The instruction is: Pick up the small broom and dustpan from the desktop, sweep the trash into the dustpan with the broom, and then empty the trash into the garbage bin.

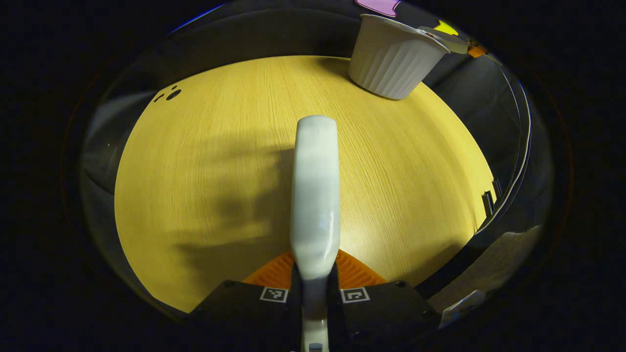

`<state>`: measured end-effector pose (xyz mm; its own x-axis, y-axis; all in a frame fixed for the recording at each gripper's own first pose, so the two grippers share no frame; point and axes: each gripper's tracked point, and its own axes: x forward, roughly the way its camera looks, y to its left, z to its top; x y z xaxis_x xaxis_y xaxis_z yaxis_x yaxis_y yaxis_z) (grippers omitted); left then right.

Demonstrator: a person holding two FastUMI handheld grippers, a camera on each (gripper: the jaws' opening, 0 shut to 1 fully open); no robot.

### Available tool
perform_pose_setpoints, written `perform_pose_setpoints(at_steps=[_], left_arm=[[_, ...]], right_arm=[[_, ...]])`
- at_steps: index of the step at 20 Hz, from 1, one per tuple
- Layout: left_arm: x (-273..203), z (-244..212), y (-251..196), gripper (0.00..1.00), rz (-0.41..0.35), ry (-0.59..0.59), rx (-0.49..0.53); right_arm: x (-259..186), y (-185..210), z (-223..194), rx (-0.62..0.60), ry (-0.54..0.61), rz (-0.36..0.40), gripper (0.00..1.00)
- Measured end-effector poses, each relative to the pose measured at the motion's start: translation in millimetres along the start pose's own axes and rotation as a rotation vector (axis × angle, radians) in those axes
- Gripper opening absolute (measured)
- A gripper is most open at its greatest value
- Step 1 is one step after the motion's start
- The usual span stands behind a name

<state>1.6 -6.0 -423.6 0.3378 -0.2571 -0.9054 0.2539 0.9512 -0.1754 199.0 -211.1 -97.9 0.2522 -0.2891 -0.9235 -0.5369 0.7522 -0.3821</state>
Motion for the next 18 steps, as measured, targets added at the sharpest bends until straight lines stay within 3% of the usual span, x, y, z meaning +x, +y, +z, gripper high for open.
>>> perform_pose_setpoints(at_steps=[1, 4, 5, 7, 9, 13, 14, 18], left_arm=[[0.7, 0.0, 0.2, 0.25, -0.001, 0.001, -0.002], [1.8, 1.7, -0.8, 0.25, -0.003, 0.003, -0.005], [1.4, 2.3, -0.5, 0.25, -0.002, 0.004, -0.006], [1.7, 2.1, -0.6, 0.25, 0.000, 0.007, -0.001], [2.6, 2.7, -0.9, 0.25, 0.006, 0.008, 0.008], [3.6, 2.6, -1.2, 0.25, 0.021, 0.010, 0.015], [3.8, 3.1, -1.5, 0.25, 0.025, 0.010, 0.014], [4.1, 1.6, 0.0, 0.25, 0.045, 0.010, 0.017]], right_arm=[[1.6, -0.6, 0.1, -0.006, 0.013, 0.007, 0.35], [2.1, -4.4, 4.4, -0.024, 0.033, 0.011, 0.31], [3.2, -3.3, 6.3, -0.020, 0.029, 0.015, 0.35], [2.4, -3.2, 8.2, -0.019, 0.018, 0.013, 0.31], [1.2, -4.4, 5.8, -0.020, 0.005, 0.012, 0.35], [-13.4, -8.6, 2.3, 0.040, -0.090, 0.026, 0.35], [-20.3, -6.9, 0.3, 0.069, -0.119, 0.043, 0.39], [-50.3, 4.2, -15.5, 0.159, -0.260, 0.095, 0.35]])
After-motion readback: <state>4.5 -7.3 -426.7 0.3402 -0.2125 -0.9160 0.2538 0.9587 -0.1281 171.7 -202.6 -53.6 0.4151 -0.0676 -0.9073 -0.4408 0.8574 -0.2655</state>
